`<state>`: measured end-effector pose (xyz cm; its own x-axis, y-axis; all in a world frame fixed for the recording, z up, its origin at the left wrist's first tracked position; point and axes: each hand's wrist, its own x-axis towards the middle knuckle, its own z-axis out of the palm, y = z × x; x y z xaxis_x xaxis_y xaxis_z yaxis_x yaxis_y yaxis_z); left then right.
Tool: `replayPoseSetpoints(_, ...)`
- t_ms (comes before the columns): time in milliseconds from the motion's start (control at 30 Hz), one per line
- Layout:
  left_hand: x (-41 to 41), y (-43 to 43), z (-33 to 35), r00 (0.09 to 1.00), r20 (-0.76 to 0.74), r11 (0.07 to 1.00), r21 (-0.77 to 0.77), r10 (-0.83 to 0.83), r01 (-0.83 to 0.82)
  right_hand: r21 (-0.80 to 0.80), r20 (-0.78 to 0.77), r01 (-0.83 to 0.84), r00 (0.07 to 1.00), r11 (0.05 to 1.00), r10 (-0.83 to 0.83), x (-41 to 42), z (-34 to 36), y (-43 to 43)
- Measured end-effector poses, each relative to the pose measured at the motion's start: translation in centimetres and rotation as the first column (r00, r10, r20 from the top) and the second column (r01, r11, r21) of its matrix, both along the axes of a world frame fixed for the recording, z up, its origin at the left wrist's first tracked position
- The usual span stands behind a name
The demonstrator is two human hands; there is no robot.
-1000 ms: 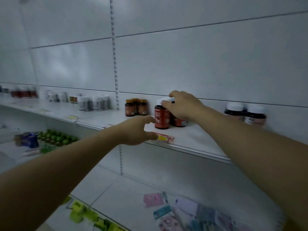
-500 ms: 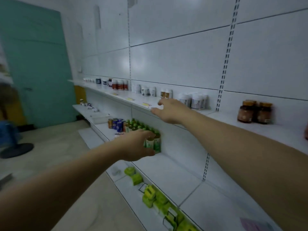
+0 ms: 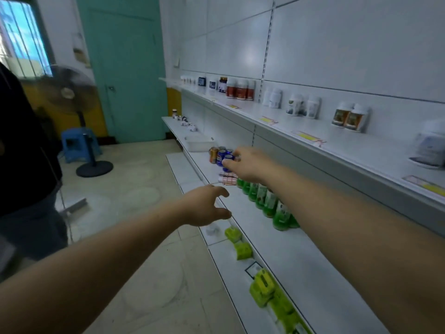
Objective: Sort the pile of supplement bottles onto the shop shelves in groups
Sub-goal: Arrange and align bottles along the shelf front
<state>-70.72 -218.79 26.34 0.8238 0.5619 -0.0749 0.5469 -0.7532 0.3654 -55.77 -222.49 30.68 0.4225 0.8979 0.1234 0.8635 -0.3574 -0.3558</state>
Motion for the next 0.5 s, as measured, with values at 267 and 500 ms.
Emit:
replayPoseSetpoints(267,4.2,16.4,-0.9,0.993,-0.016,0.993,0.002,0.117,-0.117,-0.143,0.068,-0.043,0.996,0.989,0.054,5.6,-0.9,17.8)
replayPoseSetpoints(500,6.7,33.9,-3.5,0.987,-0.013,0.987,0.001,0.161,-0.161,-0.226,0.111,-0.088,0.987,0.970,0.116,7.1,-3.4,35.0)
